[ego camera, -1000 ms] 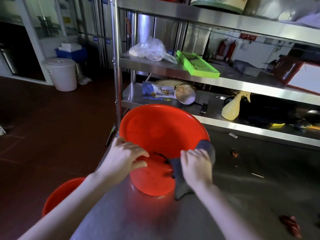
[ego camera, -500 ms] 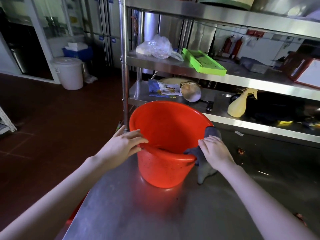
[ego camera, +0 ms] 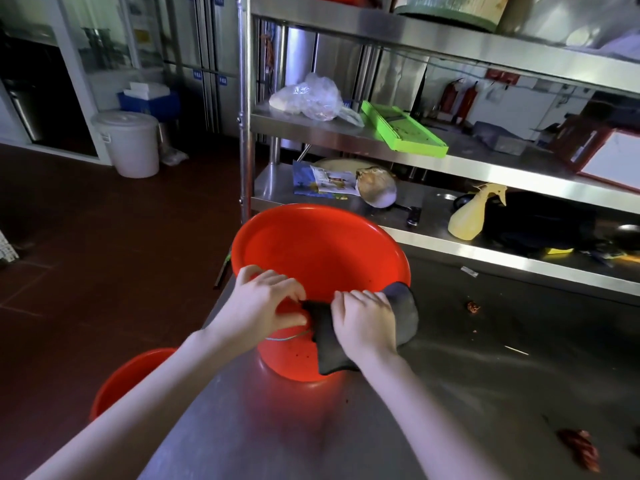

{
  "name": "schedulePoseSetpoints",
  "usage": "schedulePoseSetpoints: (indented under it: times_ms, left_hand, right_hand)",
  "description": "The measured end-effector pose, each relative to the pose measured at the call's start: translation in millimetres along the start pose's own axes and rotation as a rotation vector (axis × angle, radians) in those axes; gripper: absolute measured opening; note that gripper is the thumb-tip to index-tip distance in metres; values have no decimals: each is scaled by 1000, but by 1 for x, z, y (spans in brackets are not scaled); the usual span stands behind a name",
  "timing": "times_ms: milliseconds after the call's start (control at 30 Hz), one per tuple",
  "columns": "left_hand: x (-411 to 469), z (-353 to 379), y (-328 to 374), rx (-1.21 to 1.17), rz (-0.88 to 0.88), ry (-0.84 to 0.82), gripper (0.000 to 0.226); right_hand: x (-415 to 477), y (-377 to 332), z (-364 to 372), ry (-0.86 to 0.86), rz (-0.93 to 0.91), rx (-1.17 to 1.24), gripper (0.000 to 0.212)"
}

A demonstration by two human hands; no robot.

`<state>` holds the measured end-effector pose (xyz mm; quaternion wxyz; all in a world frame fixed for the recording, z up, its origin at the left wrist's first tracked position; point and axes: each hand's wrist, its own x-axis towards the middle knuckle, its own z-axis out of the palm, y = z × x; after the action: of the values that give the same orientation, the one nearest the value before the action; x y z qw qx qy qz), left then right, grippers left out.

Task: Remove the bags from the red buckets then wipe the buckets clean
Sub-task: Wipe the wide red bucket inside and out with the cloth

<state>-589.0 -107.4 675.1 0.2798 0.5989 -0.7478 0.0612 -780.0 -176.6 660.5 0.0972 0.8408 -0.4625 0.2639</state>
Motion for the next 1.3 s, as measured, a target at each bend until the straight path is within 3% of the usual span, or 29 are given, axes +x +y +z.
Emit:
schedulePoseSetpoints:
  times_ms: [167, 300, 433, 633, 933, 1100, 1300]
  left_hand:
    - [-8, -21, -54, 19, -137, -48, 32]
    - [-3, -11, -51, 63, -40, -72, 29]
    - [0, -7, -42, 55, -37, -54, 29]
    - [-6, 12, 2, 64, -10, 6, 39]
    - [-13, -23, -64, 76, -136, -100, 34]
    - [-3, -13, -48, 128, -42, -105, 27]
    - [-5, -7, -31, 116, -50, -48, 27]
  right_hand:
    - [15, 59, -2, -81, -109, 60, 48]
    - [23, 92, -1, -166, -64, 78, 36]
    - [18, 75, -3, -101, 44, 57, 42]
    - [0, -27, 0, -29, 64, -3, 39]
    - [16, 37, 2, -40, -146, 49, 43]
    - [31, 83, 0, -215, -106, 80, 30]
    - [12, 32, -2, -48, 49, 6, 43]
